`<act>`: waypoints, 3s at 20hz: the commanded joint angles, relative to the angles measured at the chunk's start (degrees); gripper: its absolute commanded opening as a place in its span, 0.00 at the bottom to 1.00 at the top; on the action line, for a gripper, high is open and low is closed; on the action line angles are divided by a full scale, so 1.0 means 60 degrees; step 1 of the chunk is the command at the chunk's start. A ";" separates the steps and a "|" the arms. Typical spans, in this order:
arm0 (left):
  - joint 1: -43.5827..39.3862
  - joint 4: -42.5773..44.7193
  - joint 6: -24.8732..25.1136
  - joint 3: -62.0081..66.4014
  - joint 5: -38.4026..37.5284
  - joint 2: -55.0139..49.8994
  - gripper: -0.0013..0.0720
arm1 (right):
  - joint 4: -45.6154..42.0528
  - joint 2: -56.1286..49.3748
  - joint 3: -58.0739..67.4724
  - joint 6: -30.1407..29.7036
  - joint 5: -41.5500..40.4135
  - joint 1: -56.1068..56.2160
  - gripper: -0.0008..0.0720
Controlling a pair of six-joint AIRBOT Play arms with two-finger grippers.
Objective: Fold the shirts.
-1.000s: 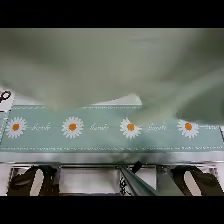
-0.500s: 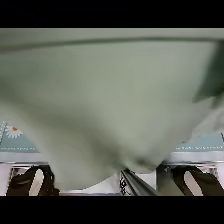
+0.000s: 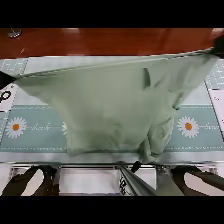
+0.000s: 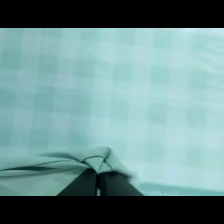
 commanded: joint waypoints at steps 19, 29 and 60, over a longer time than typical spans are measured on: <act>-0.1996 -0.0259 -0.1413 -0.0055 0.4076 -0.6051 0.04 | -0.0674 -0.4692 -0.0047 0.0117 -0.0688 0.0069 0.05; -0.2073 -0.0331 -0.1559 0.0015 0.2080 -0.6805 0.21 | -0.0331 -0.4743 -0.0051 0.0098 0.1297 0.0069 0.05; 0.0546 -0.3566 0.2805 -0.7428 0.2841 -0.3818 0.55 | 0.3814 0.0044 -0.7410 -0.2397 -0.0317 -0.3636 0.80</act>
